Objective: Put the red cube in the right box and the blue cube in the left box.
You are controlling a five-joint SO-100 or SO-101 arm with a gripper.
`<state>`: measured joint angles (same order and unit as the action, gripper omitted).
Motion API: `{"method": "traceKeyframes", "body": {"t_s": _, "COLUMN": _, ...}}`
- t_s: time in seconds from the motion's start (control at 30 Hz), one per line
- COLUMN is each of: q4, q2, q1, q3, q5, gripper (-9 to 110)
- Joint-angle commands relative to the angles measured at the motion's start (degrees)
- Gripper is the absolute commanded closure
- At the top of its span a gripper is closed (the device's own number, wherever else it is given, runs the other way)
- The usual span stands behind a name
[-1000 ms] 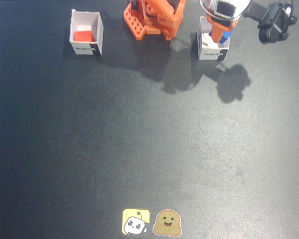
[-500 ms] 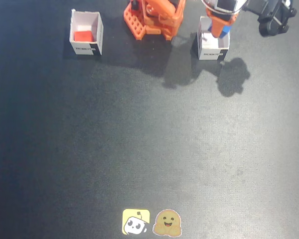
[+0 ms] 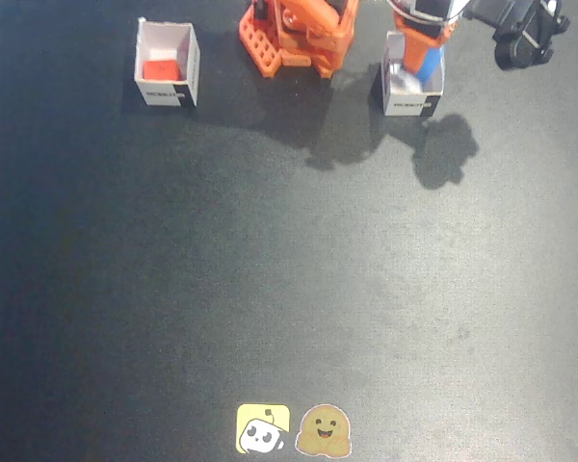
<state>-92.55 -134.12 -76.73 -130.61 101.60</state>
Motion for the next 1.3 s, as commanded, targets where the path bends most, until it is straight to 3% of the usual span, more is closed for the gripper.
{"method": "traceKeyframes", "body": {"t_s": 0.0, "q4": 0.00, "q2": -2.46, "q1": -0.53, "q3": 0.35, "q5": -0.18, "gripper": 80}}
{"method": "traceKeyframes", "body": {"t_s": 0.33, "q4": 0.53, "q2": 1.32, "q1": 3.34, "q3": 0.70, "q5": 0.35, "gripper": 101}}
{"method": "traceKeyframes", "body": {"t_s": 0.7, "q4": 3.69, "q2": 2.99, "q1": 16.70, "q3": 1.76, "q5": 0.26, "gripper": 101}}
{"method": "traceKeyframes", "body": {"t_s": 0.97, "q4": 5.10, "q2": -3.96, "q1": 39.38, "q3": -0.97, "q5": -4.04, "gripper": 101}}
{"method": "traceKeyframes", "body": {"t_s": 1.27, "q4": 9.76, "q2": -5.45, "q1": 69.61, "q3": -2.64, "q5": -20.74, "gripper": 101}}
